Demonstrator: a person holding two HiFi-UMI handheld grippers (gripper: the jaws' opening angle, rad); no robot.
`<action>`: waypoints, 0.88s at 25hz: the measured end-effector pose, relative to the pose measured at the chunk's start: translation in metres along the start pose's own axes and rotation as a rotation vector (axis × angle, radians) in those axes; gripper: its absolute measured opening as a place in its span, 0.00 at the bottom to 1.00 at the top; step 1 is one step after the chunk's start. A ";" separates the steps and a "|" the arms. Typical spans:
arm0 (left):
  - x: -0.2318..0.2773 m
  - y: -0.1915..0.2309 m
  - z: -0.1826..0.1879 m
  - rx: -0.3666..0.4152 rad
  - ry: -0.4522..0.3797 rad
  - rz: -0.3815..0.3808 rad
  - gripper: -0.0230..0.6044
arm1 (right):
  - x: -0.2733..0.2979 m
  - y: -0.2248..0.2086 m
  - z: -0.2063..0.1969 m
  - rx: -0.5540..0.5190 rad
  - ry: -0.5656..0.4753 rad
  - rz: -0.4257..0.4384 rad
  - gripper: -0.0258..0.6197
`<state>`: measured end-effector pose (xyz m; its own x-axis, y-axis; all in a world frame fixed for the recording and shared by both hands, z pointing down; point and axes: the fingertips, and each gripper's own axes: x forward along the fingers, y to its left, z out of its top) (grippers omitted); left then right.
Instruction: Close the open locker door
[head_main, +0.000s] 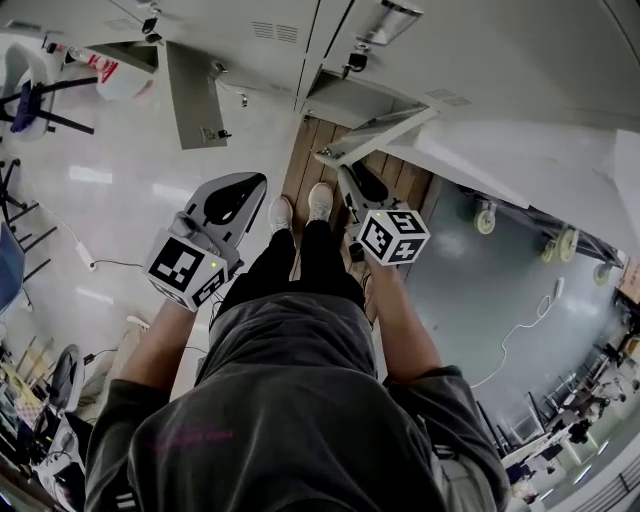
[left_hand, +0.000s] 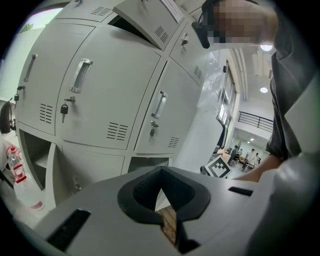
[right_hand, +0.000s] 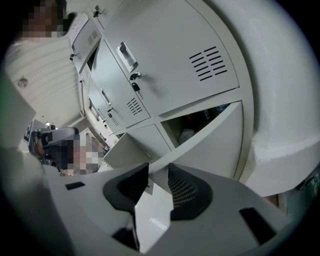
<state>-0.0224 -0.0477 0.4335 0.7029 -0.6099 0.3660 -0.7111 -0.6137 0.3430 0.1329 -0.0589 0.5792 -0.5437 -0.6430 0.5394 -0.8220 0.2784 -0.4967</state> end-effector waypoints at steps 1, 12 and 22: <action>-0.001 0.002 0.000 -0.006 -0.001 0.014 0.06 | 0.004 0.001 0.002 -0.008 0.007 0.012 0.24; 0.003 0.009 0.008 -0.051 -0.017 0.142 0.06 | 0.042 0.005 0.024 -0.073 0.084 0.132 0.21; 0.012 0.014 0.006 -0.093 -0.045 0.217 0.06 | 0.065 0.002 0.039 -0.136 0.134 0.190 0.19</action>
<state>-0.0238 -0.0665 0.4369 0.5315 -0.7458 0.4016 -0.8427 -0.4177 0.3397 0.1026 -0.1284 0.5867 -0.7007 -0.4725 0.5345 -0.7132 0.4843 -0.5068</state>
